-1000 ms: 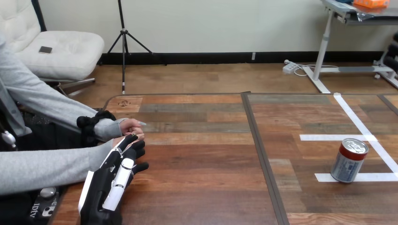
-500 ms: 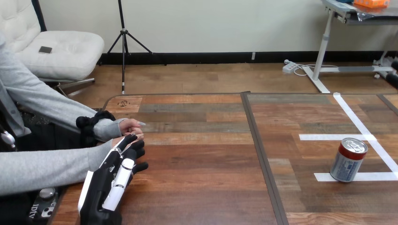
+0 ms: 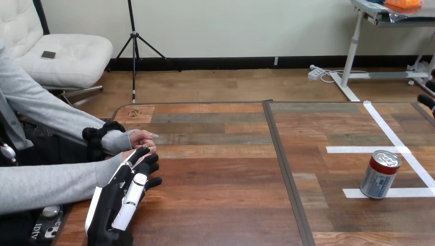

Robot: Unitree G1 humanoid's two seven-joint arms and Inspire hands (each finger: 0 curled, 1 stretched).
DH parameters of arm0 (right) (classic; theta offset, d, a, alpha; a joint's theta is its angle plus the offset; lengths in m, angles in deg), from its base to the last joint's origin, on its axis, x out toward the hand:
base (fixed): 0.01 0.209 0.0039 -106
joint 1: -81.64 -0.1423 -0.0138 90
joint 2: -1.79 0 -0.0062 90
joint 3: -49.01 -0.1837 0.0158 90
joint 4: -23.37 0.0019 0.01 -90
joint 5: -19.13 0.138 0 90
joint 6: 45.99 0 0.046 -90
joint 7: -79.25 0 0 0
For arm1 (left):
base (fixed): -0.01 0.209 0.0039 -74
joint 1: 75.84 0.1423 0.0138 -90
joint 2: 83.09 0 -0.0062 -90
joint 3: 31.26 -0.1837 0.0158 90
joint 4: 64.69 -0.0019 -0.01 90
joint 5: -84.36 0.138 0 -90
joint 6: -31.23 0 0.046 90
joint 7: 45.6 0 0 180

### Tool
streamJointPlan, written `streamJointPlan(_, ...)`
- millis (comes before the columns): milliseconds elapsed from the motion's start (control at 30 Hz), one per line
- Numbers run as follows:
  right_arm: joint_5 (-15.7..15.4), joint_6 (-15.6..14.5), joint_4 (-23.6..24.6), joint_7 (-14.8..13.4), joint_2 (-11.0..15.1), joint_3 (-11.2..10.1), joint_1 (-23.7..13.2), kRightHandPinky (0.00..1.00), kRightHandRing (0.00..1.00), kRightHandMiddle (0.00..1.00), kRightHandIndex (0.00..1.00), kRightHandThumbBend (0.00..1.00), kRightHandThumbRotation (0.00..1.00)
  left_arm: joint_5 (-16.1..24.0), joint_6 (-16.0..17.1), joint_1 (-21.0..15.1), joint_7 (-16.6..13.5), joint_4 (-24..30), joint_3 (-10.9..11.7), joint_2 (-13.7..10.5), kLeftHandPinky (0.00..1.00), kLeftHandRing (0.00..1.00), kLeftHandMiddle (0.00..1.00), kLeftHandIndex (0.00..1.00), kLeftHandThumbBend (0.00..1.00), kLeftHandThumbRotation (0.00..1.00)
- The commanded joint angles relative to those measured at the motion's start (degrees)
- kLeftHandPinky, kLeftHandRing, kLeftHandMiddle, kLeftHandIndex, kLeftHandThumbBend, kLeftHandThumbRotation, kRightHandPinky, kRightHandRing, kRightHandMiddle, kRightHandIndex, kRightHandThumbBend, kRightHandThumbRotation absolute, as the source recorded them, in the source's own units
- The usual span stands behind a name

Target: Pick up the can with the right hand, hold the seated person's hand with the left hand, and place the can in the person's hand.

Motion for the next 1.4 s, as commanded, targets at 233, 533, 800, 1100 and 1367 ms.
streamJointPlan(233,-2.0,-0.5,-1.0,-0.5,0.4,1.6,-3.0,0.94,0.94,0.93,0.91,0.95,0.33,0.1,1.1,-3.2,0.7,2.2,-0.1,-0.3,0.75,0.84,0.82,0.85,0.42,0.66)
streamJointPlan(533,-4.0,-1.0,-2.0,-2.4,-0.3,2.7,-2.4,0.94,0.93,0.9,0.9,1.0,0.3,0.3,0.9,-3.3,0.7,2.1,0.0,-0.4,0.75,0.84,0.82,0.85,0.42,0.66)
streamJointPlan(800,-6.0,-1.7,-2.3,-4.3,-1.3,3.9,-1.7,0.93,0.91,0.89,0.9,1.0,0.32,0.6,1.1,-3.4,0.4,1.9,0.0,-0.5,0.74,0.83,0.82,0.84,0.42,0.66)
streamJointPlan(1100,-7.8,-2.0,-2.9,-4.8,-2.0,5.0,-0.8,0.92,0.9,0.9,0.9,1.0,0.33,0.3,1.0,-3.4,0.8,1.8,0.0,-0.6,0.73,0.83,0.82,0.84,0.42,0.66)
streamJointPlan(1367,-6.9,-2.9,-3.1,-3.1,-3.1,4.1,-0.5,0.95,0.94,0.93,0.93,1.0,0.3,-0.2,0.5,-3.5,1.2,1.8,0.1,-0.6,0.74,0.84,0.82,0.85,0.42,0.65)
